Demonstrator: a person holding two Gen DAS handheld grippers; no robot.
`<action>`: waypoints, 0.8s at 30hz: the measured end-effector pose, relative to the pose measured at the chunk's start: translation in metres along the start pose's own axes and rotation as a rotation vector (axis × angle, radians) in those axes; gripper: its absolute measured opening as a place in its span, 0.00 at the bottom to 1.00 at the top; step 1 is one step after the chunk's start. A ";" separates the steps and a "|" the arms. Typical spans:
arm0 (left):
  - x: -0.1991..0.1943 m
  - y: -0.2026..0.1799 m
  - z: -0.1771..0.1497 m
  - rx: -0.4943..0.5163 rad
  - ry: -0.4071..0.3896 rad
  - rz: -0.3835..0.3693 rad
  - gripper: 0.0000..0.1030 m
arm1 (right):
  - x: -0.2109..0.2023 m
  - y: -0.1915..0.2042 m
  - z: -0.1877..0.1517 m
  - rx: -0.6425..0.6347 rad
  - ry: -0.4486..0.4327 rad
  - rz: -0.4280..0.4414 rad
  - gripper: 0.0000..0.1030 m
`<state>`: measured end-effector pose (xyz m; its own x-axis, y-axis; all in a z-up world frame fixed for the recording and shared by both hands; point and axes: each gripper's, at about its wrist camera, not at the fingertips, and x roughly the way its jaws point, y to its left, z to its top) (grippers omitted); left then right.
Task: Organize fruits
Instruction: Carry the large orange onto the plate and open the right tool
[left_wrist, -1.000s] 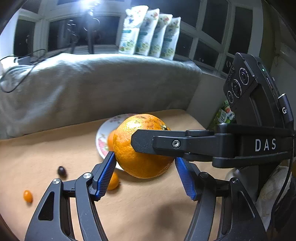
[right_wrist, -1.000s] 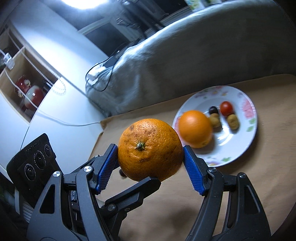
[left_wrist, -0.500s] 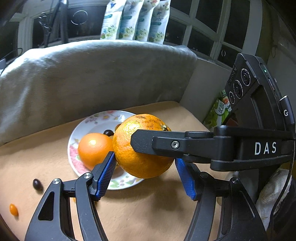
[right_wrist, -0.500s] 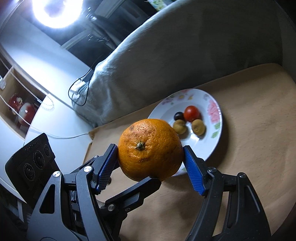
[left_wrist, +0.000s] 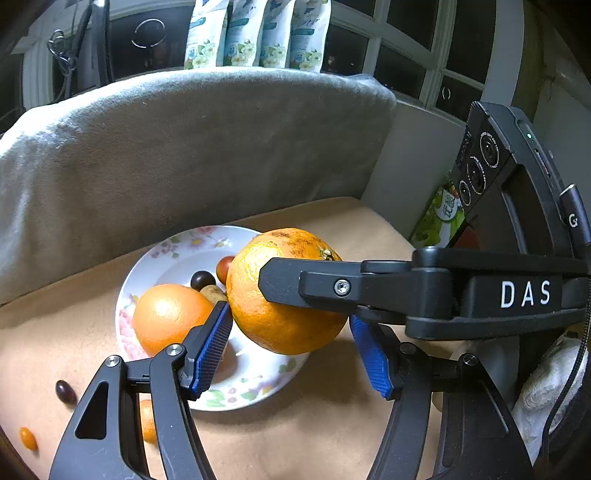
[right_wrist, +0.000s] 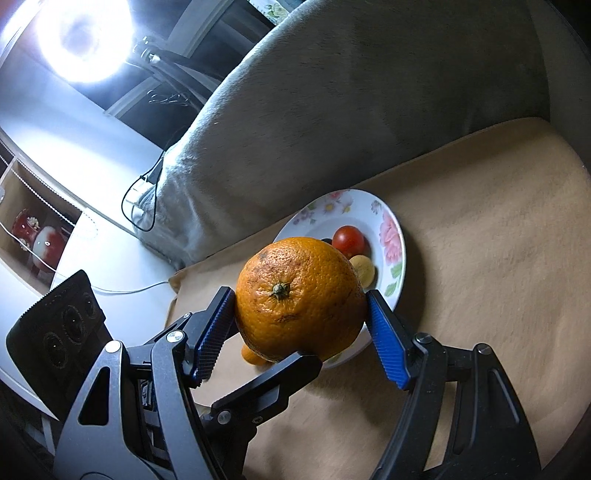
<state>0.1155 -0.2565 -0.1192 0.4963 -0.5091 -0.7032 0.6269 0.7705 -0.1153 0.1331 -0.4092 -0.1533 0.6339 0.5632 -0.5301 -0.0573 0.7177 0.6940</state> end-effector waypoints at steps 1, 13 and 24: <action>0.001 0.000 0.001 0.002 0.003 0.004 0.64 | 0.001 -0.001 0.001 0.004 0.002 -0.001 0.72; 0.005 0.001 0.006 0.021 -0.007 0.040 0.63 | 0.011 -0.001 0.007 -0.002 0.007 -0.053 0.72; -0.010 0.006 0.012 0.016 -0.044 0.065 0.63 | -0.018 0.007 0.023 -0.032 -0.096 -0.010 0.72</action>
<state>0.1213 -0.2513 -0.1043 0.5621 -0.4747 -0.6773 0.6015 0.7967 -0.0591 0.1389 -0.4235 -0.1283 0.7052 0.5154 -0.4869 -0.0745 0.7367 0.6721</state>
